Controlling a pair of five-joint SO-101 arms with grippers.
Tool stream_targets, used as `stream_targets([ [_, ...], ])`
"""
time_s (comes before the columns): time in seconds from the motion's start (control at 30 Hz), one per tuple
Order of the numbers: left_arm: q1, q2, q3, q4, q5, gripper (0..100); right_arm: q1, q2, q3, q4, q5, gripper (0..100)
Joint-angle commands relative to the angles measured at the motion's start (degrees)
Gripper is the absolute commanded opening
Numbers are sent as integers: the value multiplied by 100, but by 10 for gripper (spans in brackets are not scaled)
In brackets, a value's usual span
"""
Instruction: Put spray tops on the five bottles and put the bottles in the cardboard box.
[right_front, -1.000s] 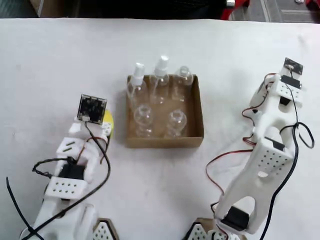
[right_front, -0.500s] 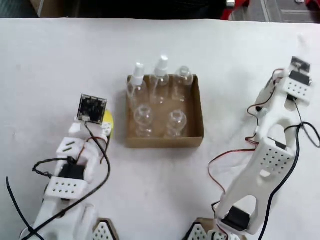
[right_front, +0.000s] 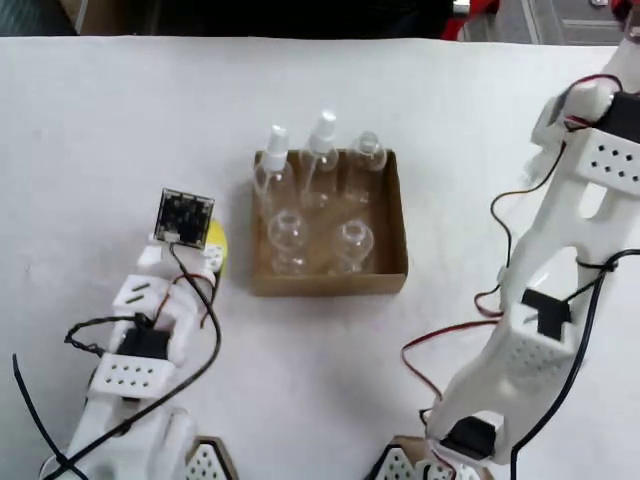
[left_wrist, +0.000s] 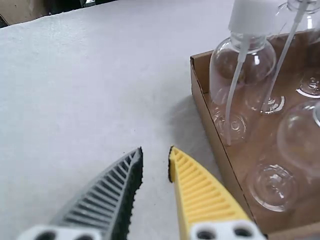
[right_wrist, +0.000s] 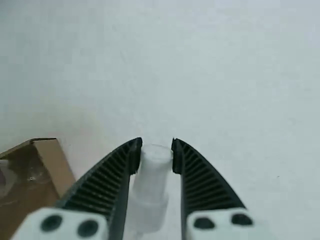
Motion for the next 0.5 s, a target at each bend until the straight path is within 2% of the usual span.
stream_targets([
  [0.0, 40, -48, -53, -123, -53, 90, -207, -725, -211, 154, 35, 16],
  [0.17, 31, -48, -53, -123, -53, 90, -330, -1525, -167, 171, 35, 16],
  [0.3, 13, -48, -62, -114, -9, 94, -470, -2519, 492, 189, 35, 16],
  [0.47, 13, -57, -484, 809, 0, 94, -1051, -4259, 2013, 154, 79, 16],
])
